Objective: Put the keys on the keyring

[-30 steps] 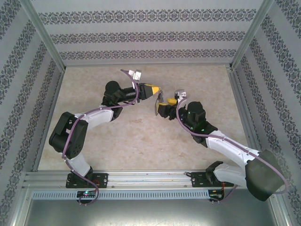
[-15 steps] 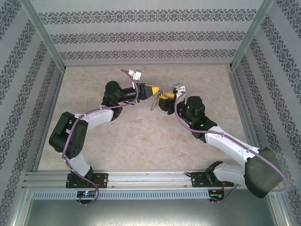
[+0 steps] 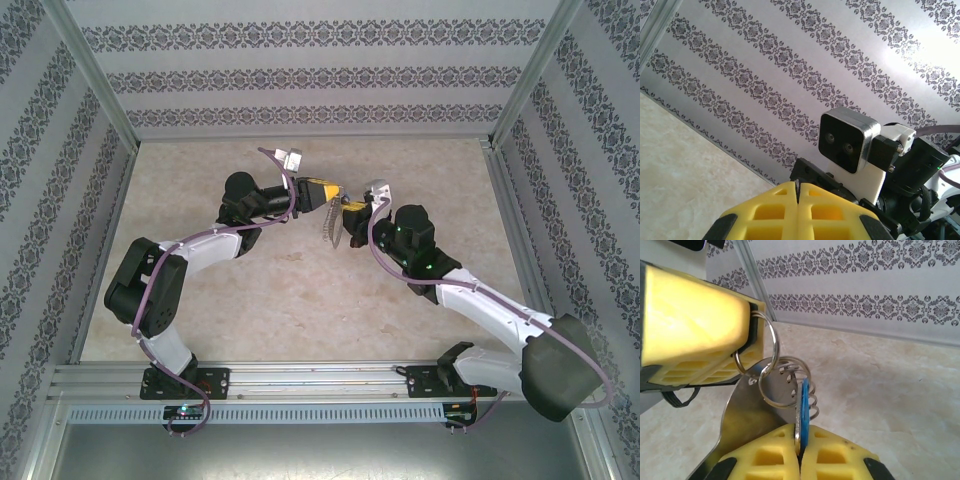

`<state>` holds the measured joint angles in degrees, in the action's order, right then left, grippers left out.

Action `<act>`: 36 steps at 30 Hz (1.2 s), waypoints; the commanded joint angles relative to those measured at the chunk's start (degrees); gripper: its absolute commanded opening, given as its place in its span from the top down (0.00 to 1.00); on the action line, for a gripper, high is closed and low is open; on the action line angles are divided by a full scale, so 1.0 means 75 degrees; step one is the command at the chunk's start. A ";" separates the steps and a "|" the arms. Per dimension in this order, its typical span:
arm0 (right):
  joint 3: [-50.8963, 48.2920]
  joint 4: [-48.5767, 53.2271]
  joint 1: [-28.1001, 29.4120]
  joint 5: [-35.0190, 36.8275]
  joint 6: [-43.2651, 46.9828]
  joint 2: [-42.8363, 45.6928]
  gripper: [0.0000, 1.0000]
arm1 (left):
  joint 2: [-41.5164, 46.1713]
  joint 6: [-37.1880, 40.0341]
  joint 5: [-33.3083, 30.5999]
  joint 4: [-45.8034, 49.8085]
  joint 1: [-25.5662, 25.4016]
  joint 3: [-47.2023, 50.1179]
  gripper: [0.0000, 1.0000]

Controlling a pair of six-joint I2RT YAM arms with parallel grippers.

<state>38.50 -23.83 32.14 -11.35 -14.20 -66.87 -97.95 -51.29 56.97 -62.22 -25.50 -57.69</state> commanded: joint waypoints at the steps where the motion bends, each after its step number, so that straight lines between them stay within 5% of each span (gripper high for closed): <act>1: 0.0044 0.0262 0.0026 0.0125 0.0223 0.0208 0.99 | 0.0193 0.0058 0.0164 -0.0353 -0.0078 -0.0305 1.00; 10: 0.0261 0.1182 0.0015 0.0375 0.0766 0.0545 1.00 | 0.0277 0.0748 0.0311 0.0294 -0.0080 -0.0347 1.00; 29: 0.1203 0.2593 -0.0031 0.0115 0.1155 0.0185 1.00 | 0.1448 0.5283 -0.0397 0.5735 -0.0508 -0.0919 1.00; 36: 0.1388 0.2840 -0.0025 0.0128 0.1269 0.0113 1.00 | 0.1566 0.6017 -0.0832 0.6717 -0.0638 -0.1102 1.00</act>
<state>46.48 -2.66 32.10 -10.55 -5.67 -65.73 -88.07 -11.44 51.31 -17.45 -29.19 -64.34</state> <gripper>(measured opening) 0.069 0.048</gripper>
